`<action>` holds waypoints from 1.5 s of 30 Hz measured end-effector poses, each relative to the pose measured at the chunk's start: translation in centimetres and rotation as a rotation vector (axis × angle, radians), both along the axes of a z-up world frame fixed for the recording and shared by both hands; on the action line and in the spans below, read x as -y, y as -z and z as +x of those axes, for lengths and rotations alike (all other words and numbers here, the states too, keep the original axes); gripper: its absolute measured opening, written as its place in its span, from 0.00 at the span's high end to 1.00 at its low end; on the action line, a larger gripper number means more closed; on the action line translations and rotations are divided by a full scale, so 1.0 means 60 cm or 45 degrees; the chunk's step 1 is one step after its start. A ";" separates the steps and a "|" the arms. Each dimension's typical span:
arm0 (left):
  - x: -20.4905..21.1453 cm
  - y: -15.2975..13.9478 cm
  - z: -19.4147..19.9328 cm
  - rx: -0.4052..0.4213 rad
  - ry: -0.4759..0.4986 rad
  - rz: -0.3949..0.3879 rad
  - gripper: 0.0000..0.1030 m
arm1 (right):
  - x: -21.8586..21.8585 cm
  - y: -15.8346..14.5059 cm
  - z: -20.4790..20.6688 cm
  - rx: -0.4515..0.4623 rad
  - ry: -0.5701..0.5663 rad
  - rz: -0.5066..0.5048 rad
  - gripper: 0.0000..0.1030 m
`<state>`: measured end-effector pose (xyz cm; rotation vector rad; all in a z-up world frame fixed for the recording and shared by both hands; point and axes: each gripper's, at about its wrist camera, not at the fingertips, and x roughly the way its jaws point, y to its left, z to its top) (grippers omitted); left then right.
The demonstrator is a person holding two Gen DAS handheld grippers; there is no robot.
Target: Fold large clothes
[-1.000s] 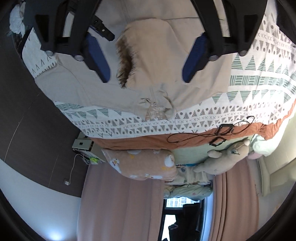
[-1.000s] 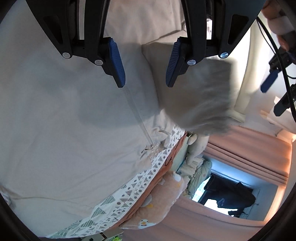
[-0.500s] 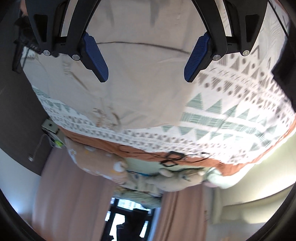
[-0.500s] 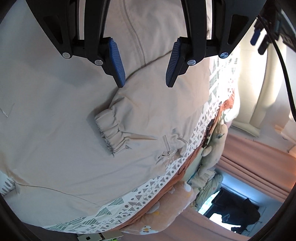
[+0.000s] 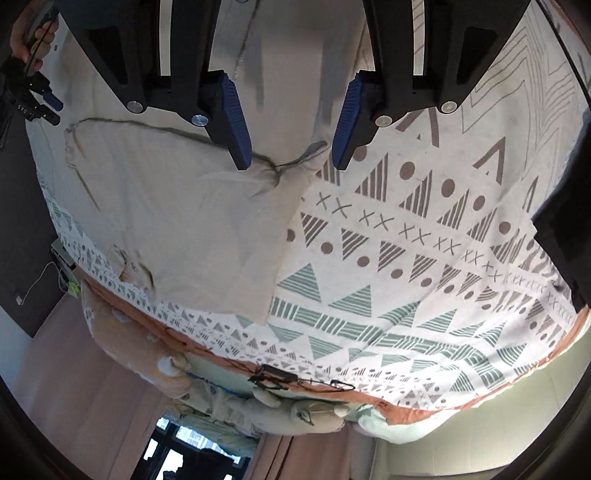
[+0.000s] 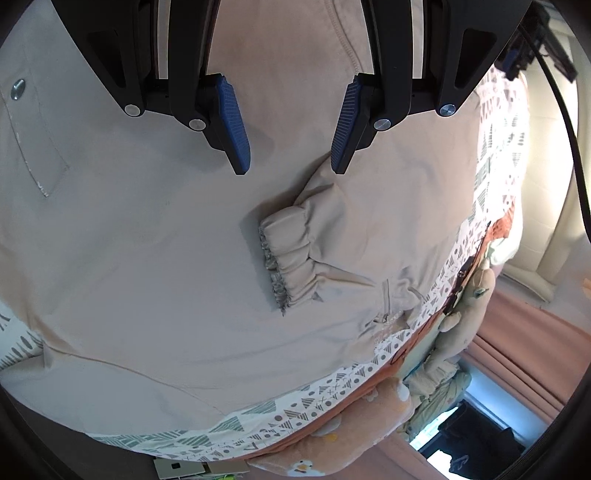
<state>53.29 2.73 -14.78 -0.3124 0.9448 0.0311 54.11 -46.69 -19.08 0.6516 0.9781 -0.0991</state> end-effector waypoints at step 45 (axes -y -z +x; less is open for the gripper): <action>0.036 -0.171 -0.055 0.154 0.020 -0.083 0.21 | 0.135 -0.253 -0.173 0.118 0.046 -0.461 0.42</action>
